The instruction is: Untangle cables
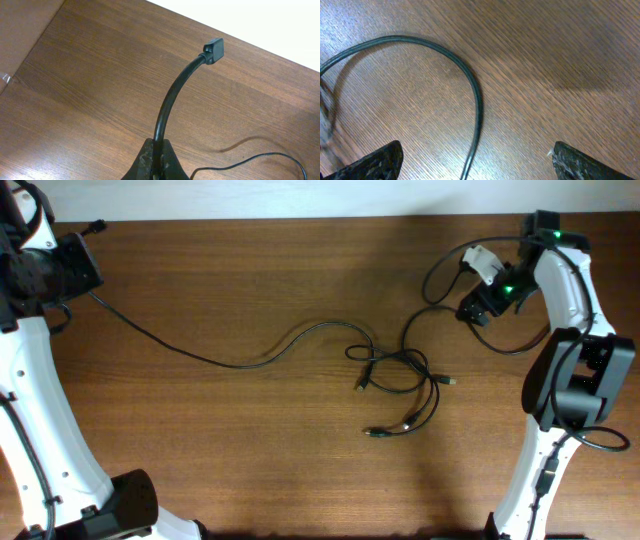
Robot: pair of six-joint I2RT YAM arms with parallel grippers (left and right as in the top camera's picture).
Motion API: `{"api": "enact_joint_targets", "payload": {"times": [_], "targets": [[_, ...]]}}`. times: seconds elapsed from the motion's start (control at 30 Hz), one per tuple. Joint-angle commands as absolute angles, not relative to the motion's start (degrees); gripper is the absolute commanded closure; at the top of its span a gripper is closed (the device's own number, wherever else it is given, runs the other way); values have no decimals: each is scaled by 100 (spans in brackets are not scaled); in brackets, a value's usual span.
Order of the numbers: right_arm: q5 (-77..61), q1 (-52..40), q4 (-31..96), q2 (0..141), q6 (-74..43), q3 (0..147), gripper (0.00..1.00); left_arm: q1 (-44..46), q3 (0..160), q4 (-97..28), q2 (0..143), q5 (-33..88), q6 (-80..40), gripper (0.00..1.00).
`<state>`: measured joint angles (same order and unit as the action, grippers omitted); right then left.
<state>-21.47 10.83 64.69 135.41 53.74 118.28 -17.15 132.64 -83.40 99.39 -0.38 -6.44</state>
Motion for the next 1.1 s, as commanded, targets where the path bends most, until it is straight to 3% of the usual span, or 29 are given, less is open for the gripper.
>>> {"api": "enact_joint_targets", "payload": {"times": [0.0,0.13,0.33,0.47,0.5,0.53,0.73,0.9,0.97,1.07], "targets": [[-2508,1004,6477,13994,5196,11828,6,-1686,13316,-8320,9981,30,-552,100],[-2458,786,6593,14317,5155,11804,7,-1686,13316,-8302,9981,30,-552,100],[222,939,5811,14606,4851,10584,6,-1686,13316,-8232,9981,30,-552,100],[456,945,5666,14606,4528,10580,7,-1686,13316,-8230,9981,27,-552,100],[454,943,5649,14606,4403,10580,18,-1686,13316,-8232,9981,30,-552,100],[320,945,5647,14606,4381,10580,96,-1686,13316,-8232,9981,30,-552,100],[-226,932,5684,14309,3778,10731,96,-1686,13316,-8230,9981,30,-554,100],[-432,902,5986,11819,1951,12057,96,-1686,13316,-8189,9981,274,-556,100],[60,945,5433,10995,805,12248,96,-1686,13316,-8176,9981,285,-554,100],[633,1367,4539,11069,611,12243,96,-1686,13316,-8219,9981,283,-554,100]]}}
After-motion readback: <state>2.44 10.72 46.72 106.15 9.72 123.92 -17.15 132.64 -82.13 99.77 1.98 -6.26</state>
